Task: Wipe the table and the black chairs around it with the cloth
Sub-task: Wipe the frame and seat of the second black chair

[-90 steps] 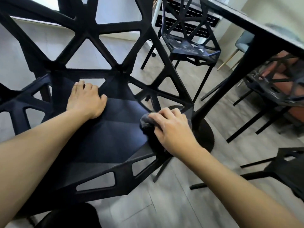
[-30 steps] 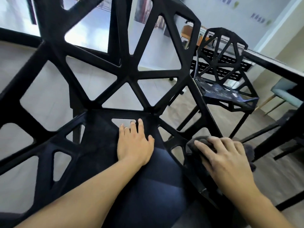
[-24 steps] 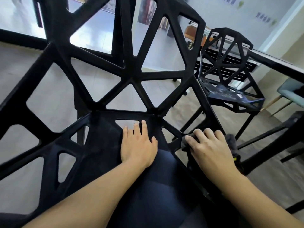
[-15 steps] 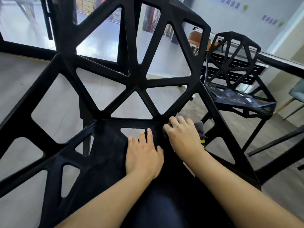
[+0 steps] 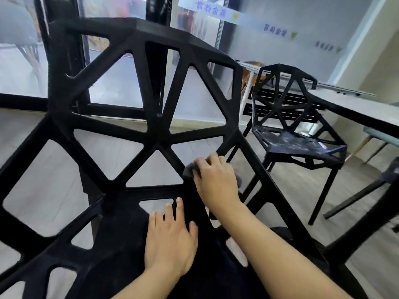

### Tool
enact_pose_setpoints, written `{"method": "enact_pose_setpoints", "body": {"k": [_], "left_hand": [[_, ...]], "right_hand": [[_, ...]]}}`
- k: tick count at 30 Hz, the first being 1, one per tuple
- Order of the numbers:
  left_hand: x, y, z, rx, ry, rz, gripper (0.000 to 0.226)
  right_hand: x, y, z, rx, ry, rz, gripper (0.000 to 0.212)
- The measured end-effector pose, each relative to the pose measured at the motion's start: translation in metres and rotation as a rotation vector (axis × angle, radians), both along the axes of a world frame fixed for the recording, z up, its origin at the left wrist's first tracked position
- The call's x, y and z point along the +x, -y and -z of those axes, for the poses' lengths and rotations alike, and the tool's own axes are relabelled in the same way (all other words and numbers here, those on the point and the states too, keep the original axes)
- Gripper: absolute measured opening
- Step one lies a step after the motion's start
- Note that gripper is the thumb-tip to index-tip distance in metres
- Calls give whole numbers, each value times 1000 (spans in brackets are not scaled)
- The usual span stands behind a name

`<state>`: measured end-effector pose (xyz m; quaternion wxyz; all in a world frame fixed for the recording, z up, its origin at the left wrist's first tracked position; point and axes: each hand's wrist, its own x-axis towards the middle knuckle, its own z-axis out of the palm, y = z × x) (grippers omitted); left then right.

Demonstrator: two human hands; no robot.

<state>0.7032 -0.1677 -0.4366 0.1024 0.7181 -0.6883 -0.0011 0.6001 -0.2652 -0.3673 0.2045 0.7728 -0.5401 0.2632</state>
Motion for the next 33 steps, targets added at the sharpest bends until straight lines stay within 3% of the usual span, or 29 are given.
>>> {"method": "enact_pose_setpoints", "body": {"k": [3, 5, 7, 9, 15, 17, 19, 22, 25, 29, 31, 33], "left_hand": [[0, 2, 7, 9, -57, -28, 73], [4, 10, 8, -19, 7, -30, 66], [7, 22, -18, 13, 63, 34, 56], [13, 45, -56, -52, 171, 108, 43], [40, 145, -216, -694, 271, 218, 45], [51, 171, -269, -802, 317, 184, 50], [70, 188, -308, -763, 342, 40, 51], [109, 198, -313, -595, 268, -150, 41], [128, 200, -297, -589, 199, -82, 41], [127, 210, -310, -565, 128, -108, 38], [129, 217, -307, -569, 123, -105, 37], [132, 224, -298, -642, 133, -98, 34]], "right_hand": [[-26, 3, -66, -331, 204, -39, 29], [-42, 20, -113, -412, 324, -27, 39], [-54, 50, -134, -331, 330, -27, 44], [-58, 71, -120, -124, 308, -77, 47], [-75, 66, -76, 17, 359, -67, 43], [-75, 62, -76, 10, 323, -31, 38], [-73, 61, -73, -17, 257, -10, 36], [-77, 61, -74, -4, 238, -19, 38], [-72, 64, -92, -7, 349, -37, 39], [-37, 77, -152, -301, 561, -101, 40], [-9, 93, -194, -431, 500, -161, 43], [23, 117, -226, -494, 290, -195, 45]]}}
